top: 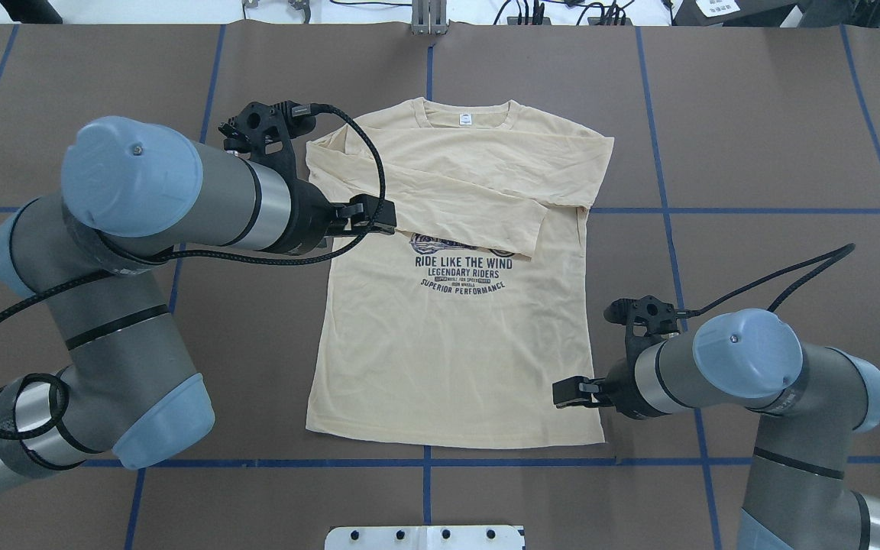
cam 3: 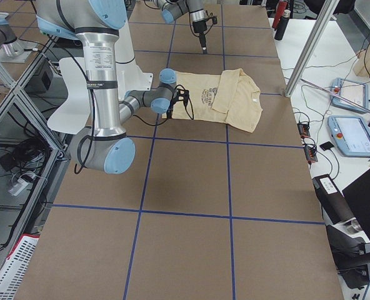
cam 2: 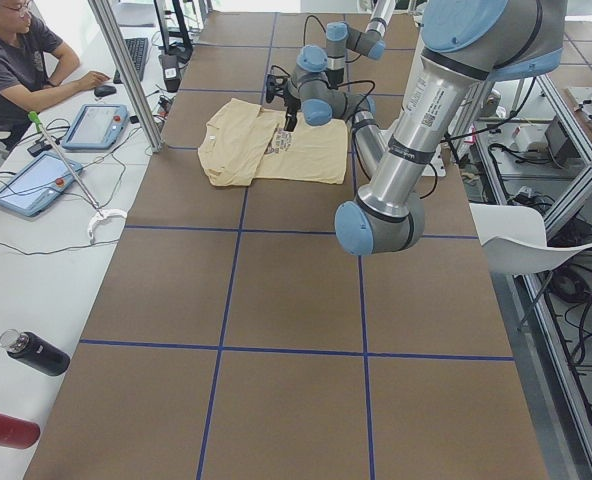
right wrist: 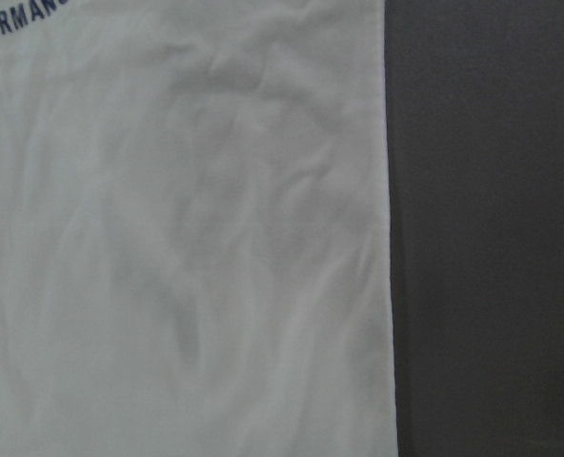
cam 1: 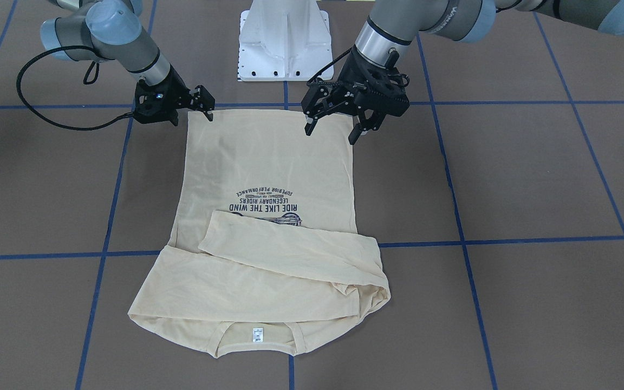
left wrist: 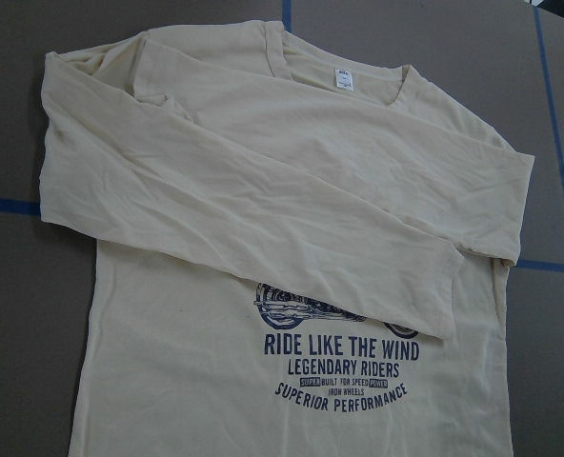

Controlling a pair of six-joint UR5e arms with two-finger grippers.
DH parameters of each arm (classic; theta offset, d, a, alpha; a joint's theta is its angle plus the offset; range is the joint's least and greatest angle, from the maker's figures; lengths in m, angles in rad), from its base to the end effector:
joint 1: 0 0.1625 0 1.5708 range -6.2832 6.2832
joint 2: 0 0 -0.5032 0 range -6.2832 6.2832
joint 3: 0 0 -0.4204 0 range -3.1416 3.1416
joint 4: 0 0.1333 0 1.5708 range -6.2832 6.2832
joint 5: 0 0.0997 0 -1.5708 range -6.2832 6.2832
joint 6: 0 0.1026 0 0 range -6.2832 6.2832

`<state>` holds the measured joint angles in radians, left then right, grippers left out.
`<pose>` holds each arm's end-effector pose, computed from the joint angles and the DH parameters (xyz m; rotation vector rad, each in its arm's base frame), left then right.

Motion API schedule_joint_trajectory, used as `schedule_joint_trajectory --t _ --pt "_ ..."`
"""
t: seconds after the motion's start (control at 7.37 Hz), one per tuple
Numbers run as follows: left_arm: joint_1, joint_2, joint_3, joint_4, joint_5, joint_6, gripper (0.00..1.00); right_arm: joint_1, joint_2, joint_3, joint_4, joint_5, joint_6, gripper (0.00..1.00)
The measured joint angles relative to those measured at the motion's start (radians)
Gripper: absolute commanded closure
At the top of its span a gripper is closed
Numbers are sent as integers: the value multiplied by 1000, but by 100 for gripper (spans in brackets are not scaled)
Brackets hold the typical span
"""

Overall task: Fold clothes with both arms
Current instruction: 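Lower the left gripper toward the hem corner nearest it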

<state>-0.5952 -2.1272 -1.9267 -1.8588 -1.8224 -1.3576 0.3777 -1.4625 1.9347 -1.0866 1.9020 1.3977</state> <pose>0.4792 -0.4546 0.2003 0.2668 1.1848 -0.1830 -0.4888 -0.3015 0.4460 -0.0363 -0.9936 0.0291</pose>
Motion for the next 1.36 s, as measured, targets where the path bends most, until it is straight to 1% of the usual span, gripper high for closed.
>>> schedule_joint_trajectory --t 0.14,0.54,0.68,0.81,1.22,1.36 --pt "0 1 0 1 0 0 1 -3 -2 -5 -2 1 2 7" --pt "0 1 0 1 0 0 1 -15 -3 -15 -17 8 7 23" --pt "0 1 0 1 0 0 1 -17 0 -13 -38 17 7 31" --pt "0 1 0 1 0 0 1 -18 4 -10 -52 29 7 42" --pt "0 1 0 1 0 0 1 -21 6 -8 -60 40 8 45" --pt "0 1 1 1 0 0 1 -24 6 -8 -61 40 8 50"
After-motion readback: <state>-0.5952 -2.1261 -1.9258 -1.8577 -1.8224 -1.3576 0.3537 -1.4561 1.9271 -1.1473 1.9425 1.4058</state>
